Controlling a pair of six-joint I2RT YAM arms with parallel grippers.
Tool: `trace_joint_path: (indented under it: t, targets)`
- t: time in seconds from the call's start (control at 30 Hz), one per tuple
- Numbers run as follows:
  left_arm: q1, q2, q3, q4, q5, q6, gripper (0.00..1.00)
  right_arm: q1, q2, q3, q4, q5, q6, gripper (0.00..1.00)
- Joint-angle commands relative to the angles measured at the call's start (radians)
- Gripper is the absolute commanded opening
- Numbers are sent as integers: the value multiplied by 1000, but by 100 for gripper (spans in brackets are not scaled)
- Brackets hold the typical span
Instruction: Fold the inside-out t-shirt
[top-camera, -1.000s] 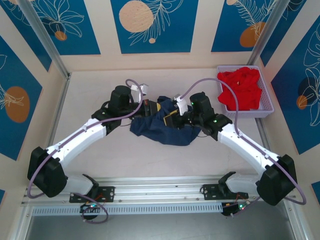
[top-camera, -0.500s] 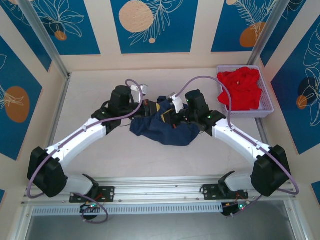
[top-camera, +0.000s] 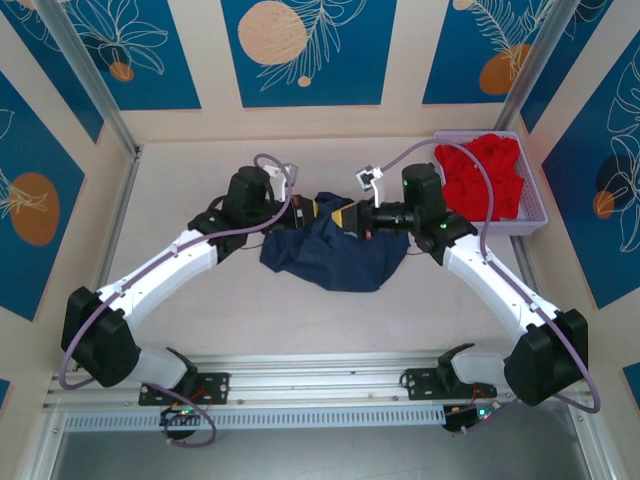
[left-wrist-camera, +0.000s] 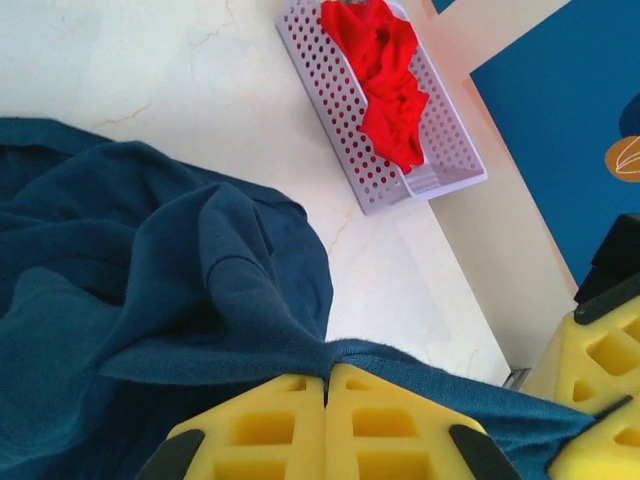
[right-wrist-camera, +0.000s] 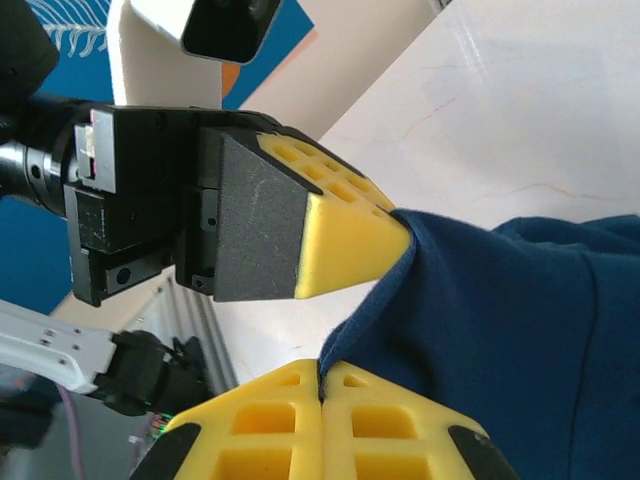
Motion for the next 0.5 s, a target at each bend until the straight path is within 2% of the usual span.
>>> trace_joint_path:
  t: [0.0,0.23,0.37,0.47]
  targets:
    - [16,14,21,-26,-75,40,0,-23,-17,38,38,-120,94,0]
    - [18,11,25,-54,-85,134,0,-54,16,70,126,-229,294,0]
    - [18,-21,-13,-31,-29,203,26,-70,29,74,158,-209,399,0]
    - [18,-70,-96,20,20,242,39,-77,38,66,205,-200,482,0]
